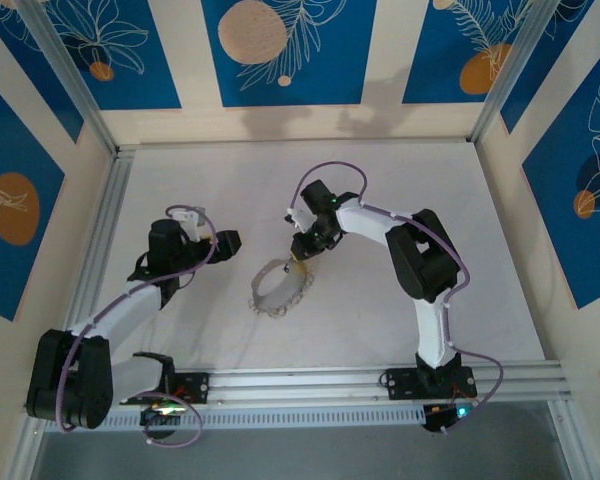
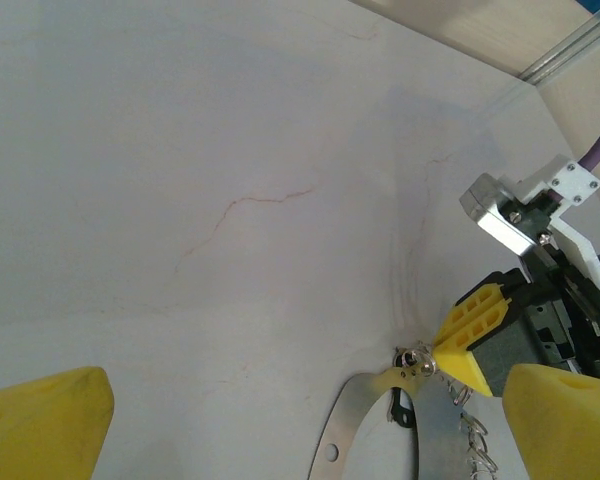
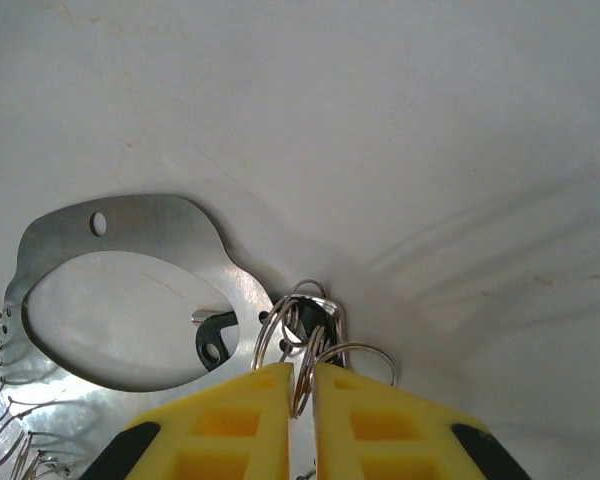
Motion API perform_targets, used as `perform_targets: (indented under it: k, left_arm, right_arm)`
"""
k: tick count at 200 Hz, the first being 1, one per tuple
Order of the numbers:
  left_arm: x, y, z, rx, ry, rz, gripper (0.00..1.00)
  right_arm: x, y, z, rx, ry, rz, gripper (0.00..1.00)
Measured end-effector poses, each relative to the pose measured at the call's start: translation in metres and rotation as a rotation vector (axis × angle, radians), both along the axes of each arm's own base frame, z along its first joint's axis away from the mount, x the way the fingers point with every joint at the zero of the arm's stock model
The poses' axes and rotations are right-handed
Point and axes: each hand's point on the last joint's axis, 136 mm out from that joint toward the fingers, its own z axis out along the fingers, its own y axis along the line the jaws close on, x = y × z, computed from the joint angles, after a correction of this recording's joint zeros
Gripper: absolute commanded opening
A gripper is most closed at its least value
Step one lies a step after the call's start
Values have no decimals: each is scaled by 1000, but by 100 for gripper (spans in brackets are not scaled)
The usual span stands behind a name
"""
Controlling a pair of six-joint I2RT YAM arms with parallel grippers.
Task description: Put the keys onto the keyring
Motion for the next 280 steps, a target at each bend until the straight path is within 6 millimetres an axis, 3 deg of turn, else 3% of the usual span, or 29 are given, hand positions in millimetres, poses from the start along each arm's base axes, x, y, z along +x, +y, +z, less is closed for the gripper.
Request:
perform_targets:
  k: [57,130,168,194,237,260,270,280]
  left_arm:
    - [-1,1,2,13,-13,0,100]
    - [-1,3,1,20,-10,8,100]
    - [-1,4,1,31,-18,9,100]
    - [-1,4,1,42,-25,2,93]
    - [-5,-2,8,37,-44,-16,88]
    - [-12,-12,21,24,-80,-54,85]
    - [-16,-18,28,15,-101,-76,81]
    - [-21,-24,37,8,-131,-101,70]
  right_arm:
    - [2,2,0,0,1,1,12]
    - [2,2,0,-1,-2,10,0]
    - [0,4,4,6,-22,29,0]
    - [-17,10,27,25,-81,94,0]
    - [-41,22,99,126,-242,197,0]
    - [-50,19,124,171,-294,232,0]
    - [-57,18,133,187,-304,253,0]
    - [-63,16,142,201,-317,271,0]
